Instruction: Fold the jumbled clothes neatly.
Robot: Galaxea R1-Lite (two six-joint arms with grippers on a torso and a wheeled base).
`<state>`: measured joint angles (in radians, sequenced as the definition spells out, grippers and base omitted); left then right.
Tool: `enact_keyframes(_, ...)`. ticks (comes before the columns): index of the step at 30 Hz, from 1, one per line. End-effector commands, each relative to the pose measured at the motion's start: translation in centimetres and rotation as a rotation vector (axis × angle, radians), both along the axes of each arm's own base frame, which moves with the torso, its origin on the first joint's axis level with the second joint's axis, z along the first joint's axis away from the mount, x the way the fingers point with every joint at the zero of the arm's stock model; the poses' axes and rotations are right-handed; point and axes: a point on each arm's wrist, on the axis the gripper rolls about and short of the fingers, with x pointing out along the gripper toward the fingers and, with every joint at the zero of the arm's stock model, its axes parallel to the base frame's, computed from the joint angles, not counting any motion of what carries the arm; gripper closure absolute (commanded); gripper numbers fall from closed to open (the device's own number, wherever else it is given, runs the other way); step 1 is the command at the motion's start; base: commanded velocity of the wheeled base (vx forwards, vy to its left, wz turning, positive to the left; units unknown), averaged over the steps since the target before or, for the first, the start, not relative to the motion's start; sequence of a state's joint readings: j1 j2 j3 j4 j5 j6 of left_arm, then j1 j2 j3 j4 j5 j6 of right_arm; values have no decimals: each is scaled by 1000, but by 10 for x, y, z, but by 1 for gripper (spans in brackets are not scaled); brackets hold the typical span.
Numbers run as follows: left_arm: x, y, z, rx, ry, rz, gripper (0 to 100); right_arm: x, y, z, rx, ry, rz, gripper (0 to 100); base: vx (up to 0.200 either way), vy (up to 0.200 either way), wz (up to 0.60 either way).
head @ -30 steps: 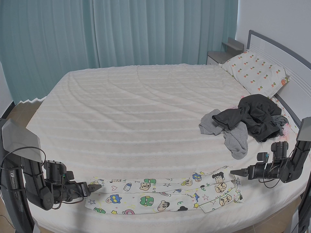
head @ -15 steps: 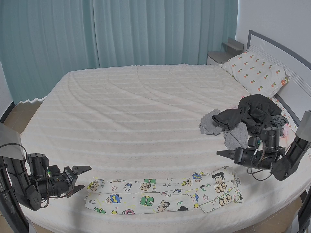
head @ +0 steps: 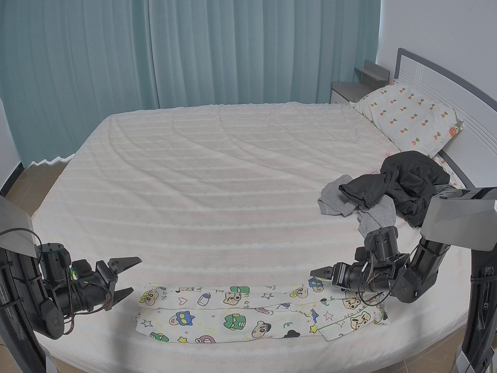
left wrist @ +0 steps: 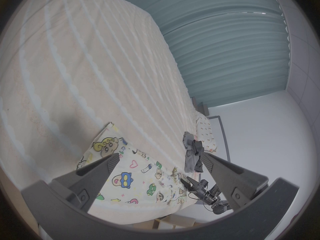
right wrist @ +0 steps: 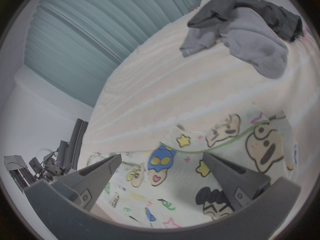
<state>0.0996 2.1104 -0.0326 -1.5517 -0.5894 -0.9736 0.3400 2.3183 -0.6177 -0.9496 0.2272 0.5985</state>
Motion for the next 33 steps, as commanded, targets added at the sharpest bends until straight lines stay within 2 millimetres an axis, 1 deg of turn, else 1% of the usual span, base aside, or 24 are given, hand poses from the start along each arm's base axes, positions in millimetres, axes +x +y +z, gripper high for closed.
enact_keyframes(1, -3, 0, -6, 2, 25, -2, 0, -8, -4, -11, -32, 44, -16, 0, 0, 0, 0)
enact_keyframes(3, -3, 0, -6, 3, 24, -3, 0, -10, -9, -10, -56, 38, -52, 0, 0, 0, 0)
enact_keyframes(7, -3, 0, -6, 3, 27, -3, 0, -11, -13, -8, -61, 20, -69, 0, 0, 0, 0)
enact_keyframes(14, -4, 0, -6, 3, 29, -3, 0, -26, -24, 8, -56, -66, -112, 0, 0, 0, 0)
enact_keyframes(16, -5, -1, -7, 4, 32, -7, 0, -27, -26, 10, -61, -72, -120, 0, 0, 0, 0)
enact_keyframes(18, -5, -1, -7, 5, 31, -8, 0, -24, -35, 14, -83, -96, -145, 0, 0, 0, 0)
enact_keyframes(19, -5, -1, -7, 5, 31, -8, 0, -24, -35, 14, -83, -96, -145, 0, 0, 0, 0)
enact_keyframes(21, -5, -1, -7, 4, 34, -9, 0, -18, -46, 19, -109, -134, -160, 0, 0, 0, 0)
enact_keyframes(22, -5, -1, -7, 6, 33, -8, 0, -16, -48, 22, -114, -146, -161, 0, 0, 0, 0)
enact_keyframes(23, -5, -1, -7, 6, 33, -10, 0, -16, -49, 22, -113, -149, -163, 0, 0, 0, 0)
enact_keyframes(24, -5, -1, -7, 5, 35, -10, 0, -10, -50, 25, -116, -168, -166, 0, 0, 0, 0)
enact_keyframes(26, -5, -1, -7, 5, 35, -10, 0, -4, -49, 27, -115, -183, -169, 0, 0, 0, 0)
enact_keyframes(27, -5, -1, -7, 5, 35, -10, 0, -4, -49, 27, -115, -183, -169, 0, 0, 0, 0)
enact_keyframes(29, -5, -1, -8, 14, 33, -13, 0, 6, -47, 27, -130, -172, -158, 0, 0, 0, 0)
enact_keyframes(33, -5, -1, -8, 16, 31, -14, 0, 15, -45, 25, -166, -150, -130, 0, 0, 0, 0)
